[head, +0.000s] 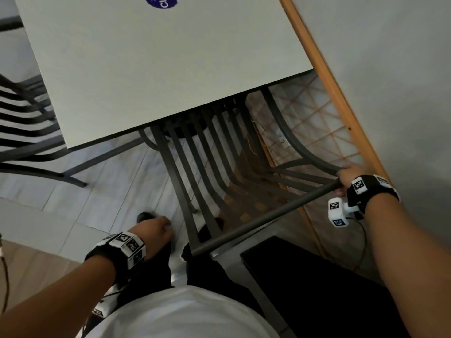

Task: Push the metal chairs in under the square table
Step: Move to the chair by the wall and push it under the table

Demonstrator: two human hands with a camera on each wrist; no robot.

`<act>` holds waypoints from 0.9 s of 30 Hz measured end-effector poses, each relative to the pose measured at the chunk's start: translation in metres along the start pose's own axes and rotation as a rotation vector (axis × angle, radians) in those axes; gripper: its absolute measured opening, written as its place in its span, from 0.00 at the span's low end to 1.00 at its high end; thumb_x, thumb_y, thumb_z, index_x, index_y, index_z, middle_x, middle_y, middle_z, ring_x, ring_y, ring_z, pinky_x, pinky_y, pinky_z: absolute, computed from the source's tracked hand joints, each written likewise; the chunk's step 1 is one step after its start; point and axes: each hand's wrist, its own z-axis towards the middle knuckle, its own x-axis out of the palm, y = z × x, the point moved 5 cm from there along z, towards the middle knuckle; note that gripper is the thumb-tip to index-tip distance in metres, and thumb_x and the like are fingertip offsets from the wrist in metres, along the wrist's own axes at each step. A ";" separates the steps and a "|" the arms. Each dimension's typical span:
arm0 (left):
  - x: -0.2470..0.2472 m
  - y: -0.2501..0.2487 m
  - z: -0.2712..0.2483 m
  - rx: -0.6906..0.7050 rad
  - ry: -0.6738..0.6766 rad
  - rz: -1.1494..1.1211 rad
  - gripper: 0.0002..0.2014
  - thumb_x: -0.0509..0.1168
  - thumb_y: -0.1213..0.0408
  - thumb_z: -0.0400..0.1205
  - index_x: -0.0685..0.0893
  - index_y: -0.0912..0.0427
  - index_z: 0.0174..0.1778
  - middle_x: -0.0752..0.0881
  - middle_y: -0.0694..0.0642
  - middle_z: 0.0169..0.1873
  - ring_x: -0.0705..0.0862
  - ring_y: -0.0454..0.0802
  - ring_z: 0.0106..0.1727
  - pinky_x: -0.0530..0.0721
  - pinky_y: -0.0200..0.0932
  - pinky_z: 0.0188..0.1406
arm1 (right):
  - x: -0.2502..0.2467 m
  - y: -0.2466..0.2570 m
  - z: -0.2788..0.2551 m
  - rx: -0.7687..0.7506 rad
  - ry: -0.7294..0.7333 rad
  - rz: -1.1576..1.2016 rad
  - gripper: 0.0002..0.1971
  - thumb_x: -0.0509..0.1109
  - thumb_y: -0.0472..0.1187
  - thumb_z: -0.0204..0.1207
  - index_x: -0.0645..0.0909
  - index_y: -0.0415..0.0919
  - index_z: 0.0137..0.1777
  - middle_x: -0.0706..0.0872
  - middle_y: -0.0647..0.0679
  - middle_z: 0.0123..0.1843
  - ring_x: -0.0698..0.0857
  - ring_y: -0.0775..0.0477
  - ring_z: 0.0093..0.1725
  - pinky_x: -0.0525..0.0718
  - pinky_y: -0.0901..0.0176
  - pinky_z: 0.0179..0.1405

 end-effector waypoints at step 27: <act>0.002 -0.092 -0.018 0.196 0.178 0.307 0.11 0.65 0.56 0.75 0.80 0.45 0.53 0.81 0.46 0.45 0.85 0.53 0.58 0.80 0.42 0.55 | -0.016 0.035 -0.020 0.005 0.153 -0.093 0.15 0.71 0.45 0.71 0.82 0.30 0.42 0.86 0.38 0.22 0.84 0.41 0.25 0.87 0.51 0.33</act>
